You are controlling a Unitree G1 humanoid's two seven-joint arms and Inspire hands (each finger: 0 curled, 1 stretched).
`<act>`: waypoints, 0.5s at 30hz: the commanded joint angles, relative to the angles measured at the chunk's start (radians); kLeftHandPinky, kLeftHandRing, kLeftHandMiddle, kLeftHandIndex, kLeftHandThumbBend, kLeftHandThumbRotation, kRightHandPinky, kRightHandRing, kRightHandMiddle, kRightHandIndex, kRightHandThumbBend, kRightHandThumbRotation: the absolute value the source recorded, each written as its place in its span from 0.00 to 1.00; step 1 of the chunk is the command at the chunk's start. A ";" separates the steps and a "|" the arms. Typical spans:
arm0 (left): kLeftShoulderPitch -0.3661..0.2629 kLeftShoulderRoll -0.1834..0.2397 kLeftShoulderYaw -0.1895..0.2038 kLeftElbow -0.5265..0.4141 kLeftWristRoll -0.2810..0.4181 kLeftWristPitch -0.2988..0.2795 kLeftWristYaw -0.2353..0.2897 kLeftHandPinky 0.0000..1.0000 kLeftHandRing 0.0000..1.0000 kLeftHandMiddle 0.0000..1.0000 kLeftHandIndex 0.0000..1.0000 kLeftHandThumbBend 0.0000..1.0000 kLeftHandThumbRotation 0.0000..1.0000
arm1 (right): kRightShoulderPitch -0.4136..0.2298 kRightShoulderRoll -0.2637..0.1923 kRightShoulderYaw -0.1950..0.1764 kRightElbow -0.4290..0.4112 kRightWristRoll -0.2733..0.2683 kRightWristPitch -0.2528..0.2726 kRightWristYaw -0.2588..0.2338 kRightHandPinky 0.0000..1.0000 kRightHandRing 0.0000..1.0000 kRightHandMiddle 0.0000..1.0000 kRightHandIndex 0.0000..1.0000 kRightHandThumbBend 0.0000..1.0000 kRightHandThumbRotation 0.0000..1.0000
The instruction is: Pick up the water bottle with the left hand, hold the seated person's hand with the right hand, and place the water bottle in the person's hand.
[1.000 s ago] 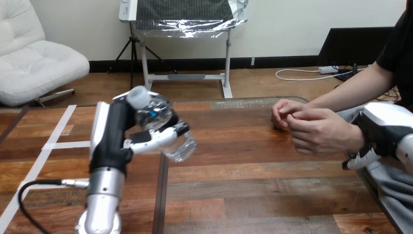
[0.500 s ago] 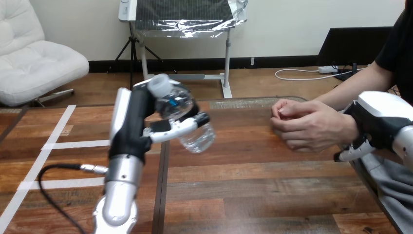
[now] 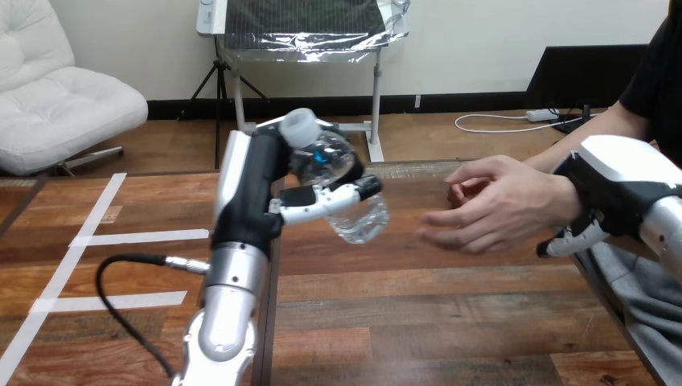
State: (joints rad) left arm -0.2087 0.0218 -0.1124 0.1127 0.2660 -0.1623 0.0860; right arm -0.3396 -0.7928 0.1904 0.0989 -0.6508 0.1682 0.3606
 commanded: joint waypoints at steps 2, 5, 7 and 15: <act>-0.103 -0.021 -0.012 -0.049 -0.001 0.002 0.003 0.40 0.40 0.41 0.46 0.66 0.00 | -0.024 -0.039 -0.051 -0.076 -0.022 0.033 0.012 0.15 0.24 0.38 0.43 0.72 0.00; -0.110 -0.028 -0.018 -0.048 0.004 0.009 0.005 0.40 0.40 0.41 0.46 0.66 0.00 | -0.020 -0.041 -0.051 -0.084 -0.023 0.010 -0.002 0.16 0.25 0.40 0.43 0.73 0.00; -0.114 -0.035 -0.022 -0.050 0.006 0.017 0.005 0.40 0.40 0.41 0.46 0.66 0.00 | -0.018 -0.042 -0.051 -0.095 -0.022 0.003 -0.002 0.16 0.25 0.40 0.43 0.74 0.00; -0.127 -0.051 -0.040 -0.051 0.005 0.027 0.000 0.38 0.39 0.41 0.46 0.66 0.00 | -0.009 -0.038 -0.063 -0.133 -0.011 -0.023 -0.008 0.16 0.25 0.38 0.41 0.75 0.00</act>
State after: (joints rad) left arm -0.2377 -0.0140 -0.1468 0.1127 0.2735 -0.1301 0.0848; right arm -0.3331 -0.7929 0.1903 0.0100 -0.6514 0.1477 0.3728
